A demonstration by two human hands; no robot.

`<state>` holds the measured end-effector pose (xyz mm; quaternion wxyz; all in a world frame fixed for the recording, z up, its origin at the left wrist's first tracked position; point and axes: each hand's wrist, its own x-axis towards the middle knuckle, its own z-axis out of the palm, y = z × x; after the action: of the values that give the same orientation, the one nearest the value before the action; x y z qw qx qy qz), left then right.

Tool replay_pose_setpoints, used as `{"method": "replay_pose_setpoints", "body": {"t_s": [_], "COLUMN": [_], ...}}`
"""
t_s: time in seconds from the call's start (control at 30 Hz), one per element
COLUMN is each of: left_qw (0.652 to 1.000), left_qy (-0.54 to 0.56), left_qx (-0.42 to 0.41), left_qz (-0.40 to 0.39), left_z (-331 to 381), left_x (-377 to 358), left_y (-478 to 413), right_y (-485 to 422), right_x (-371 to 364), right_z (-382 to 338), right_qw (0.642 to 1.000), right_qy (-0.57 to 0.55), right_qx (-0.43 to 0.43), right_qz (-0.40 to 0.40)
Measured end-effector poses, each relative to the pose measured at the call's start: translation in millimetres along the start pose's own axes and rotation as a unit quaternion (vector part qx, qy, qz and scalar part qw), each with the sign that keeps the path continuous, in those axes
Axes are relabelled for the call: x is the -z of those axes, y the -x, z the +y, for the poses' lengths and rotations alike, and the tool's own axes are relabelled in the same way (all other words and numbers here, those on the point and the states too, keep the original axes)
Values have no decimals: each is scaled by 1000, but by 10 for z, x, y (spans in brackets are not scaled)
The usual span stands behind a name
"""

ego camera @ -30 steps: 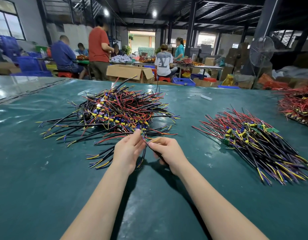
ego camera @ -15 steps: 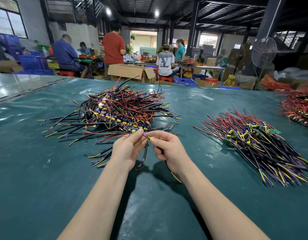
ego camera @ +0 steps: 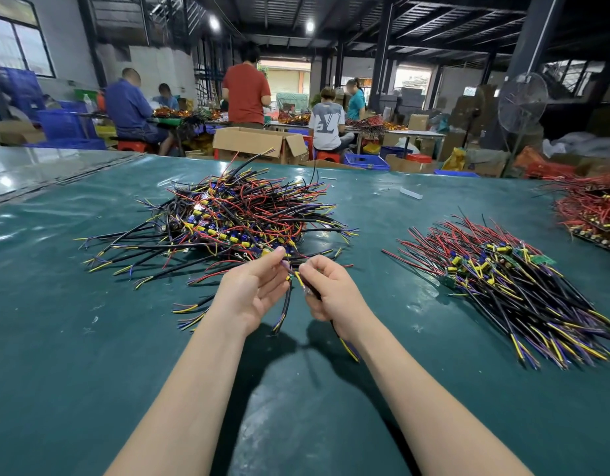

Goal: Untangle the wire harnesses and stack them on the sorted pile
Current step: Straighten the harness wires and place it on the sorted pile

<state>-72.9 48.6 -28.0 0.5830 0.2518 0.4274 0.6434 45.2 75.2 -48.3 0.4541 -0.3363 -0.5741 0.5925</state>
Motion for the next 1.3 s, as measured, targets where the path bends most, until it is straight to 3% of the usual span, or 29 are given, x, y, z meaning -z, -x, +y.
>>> {"method": "replay_pose_setpoints", "body": {"t_s": [0.2,0.4,0.57,0.73,0.93,1.07,1.17,1.3], "left_qw": [999,974,997,990,997,994,991,989], "left_qy": [33,180,71,129,33,57,92,44], "left_qx": [18,134,37,35,-74,-93,-93,-131], "left_qz": [10,-29,-1,-37,12,8,-23,-53], "left_z": [-2,-11,11,32,-50,-71,-90,-128], "left_x": [4,42,33,11,-46,-83,-90,-74], "left_y": [-31,-25,-32,-37,-53,-44,-39,-61], "right_y": [38,26,23,19,-10,-65,-97,-128], "right_x": [1,-23,-39,-34,-87,-131,-140,-132], "right_z": [5,-1,-11,-25,-42,-61,-41,-39], "right_qw": [998,996,996,992,978,953,949,958], "right_qy": [-28,-39,-26,-14,74,143,147,138], "right_qx": [40,70,79,103,140,175,160,136], "right_qz": [-49,-34,26,70,137,202,227,210]}}
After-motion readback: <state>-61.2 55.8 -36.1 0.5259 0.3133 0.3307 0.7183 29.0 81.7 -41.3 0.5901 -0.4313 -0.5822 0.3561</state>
